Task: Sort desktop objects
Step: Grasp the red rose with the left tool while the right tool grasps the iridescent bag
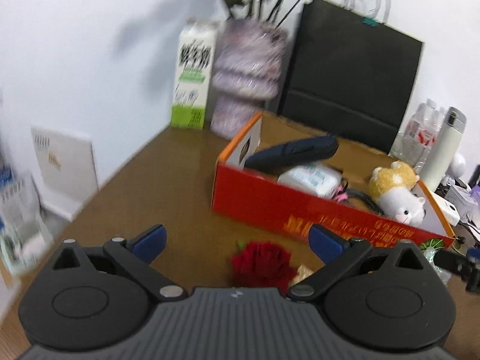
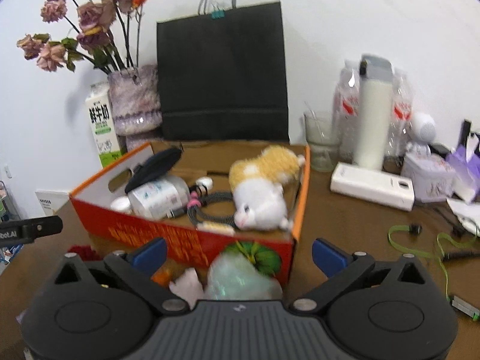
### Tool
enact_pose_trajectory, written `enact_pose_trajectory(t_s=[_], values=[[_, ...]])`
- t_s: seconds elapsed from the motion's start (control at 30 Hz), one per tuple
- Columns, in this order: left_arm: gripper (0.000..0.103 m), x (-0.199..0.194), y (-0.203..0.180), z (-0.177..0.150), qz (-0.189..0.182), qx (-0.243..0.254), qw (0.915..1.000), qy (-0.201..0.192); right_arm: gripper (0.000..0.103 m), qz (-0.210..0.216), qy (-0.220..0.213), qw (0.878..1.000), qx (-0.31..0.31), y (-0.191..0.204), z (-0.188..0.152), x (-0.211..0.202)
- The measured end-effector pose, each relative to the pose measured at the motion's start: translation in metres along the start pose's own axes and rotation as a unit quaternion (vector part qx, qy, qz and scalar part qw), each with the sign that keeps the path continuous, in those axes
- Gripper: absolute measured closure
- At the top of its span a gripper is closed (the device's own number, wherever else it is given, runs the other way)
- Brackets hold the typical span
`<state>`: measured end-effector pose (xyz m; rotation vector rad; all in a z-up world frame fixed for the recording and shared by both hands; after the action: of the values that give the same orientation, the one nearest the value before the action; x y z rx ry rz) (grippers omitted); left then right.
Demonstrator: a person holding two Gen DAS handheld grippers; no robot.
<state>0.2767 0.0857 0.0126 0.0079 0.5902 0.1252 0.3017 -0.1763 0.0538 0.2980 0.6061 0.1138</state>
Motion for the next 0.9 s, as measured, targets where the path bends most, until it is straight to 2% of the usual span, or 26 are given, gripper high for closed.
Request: enact_pose_trajectory(t_s=[0.07,0.37,0.43,0.5,0.57,0.6,0.67,0.7,0.73,0.8,0.9], values=[[0.0,0.004,0.0,-0.004,-0.005,0.003,0.9999,0.015,0.0,-0.007,0.007,1.0,-0.001,-0.004,-0.008,0.001],[0.0,0.009,0.0,-0.015,-0.012,0.022,0.9997,0.001,0.001,-0.034,0.011,0.999,0.003,-0.019,-0.028,0.015],[0.001,0.01,0.0,-0.016,-0.011,0.029,0.9995,-0.004,0.004,-0.032,0.01,0.999,0.004,-0.019,-0.03,0.018],[0.006,0.013,-0.004,-0.016,-0.019,0.039,0.999,-0.008,0.008,-0.024,0.002,1.0,0.007,-0.018,-0.029,0.017],[0.014,0.019,-0.011,-0.02,-0.033,0.053,0.9981,0.001,0.012,-0.015,-0.001,1.0,0.011,-0.018,-0.027,0.016],[0.017,0.023,-0.014,-0.023,-0.036,0.062,0.9973,0.011,0.017,-0.008,0.004,1.0,0.013,-0.018,-0.028,0.016],[0.05,0.032,-0.019,-0.029,-0.029,0.082,0.9954,0.041,0.046,-0.002,0.019,1.0,0.013,-0.017,-0.03,0.02],[0.062,0.032,-0.02,-0.029,-0.016,0.09,0.9951,0.037,0.061,-0.001,0.03,0.999,0.014,-0.017,-0.031,0.022],[0.081,0.031,-0.02,-0.029,-0.022,0.092,0.9948,0.038,0.062,0.001,0.03,0.999,0.014,-0.016,-0.032,0.022],[0.082,0.026,-0.016,-0.026,-0.05,0.062,0.9964,0.029,0.064,0.008,0.022,1.0,0.008,-0.013,-0.031,0.018],[0.082,0.014,-0.014,-0.02,-0.04,0.059,0.9974,0.004,0.064,0.012,0.006,1.0,-0.001,-0.007,-0.031,0.011]])
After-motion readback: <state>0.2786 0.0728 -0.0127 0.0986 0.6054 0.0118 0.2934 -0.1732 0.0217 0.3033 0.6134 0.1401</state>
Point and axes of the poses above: each gripper's, at about its wrist camera, not at the fingertips, and x roughly the way its jaws point, y to its left, z to its top, the point moved 6 cm from there along x, roughly the way its jaws point, and after that the axes turned 15 degrees about x, right-handed, at the moved point
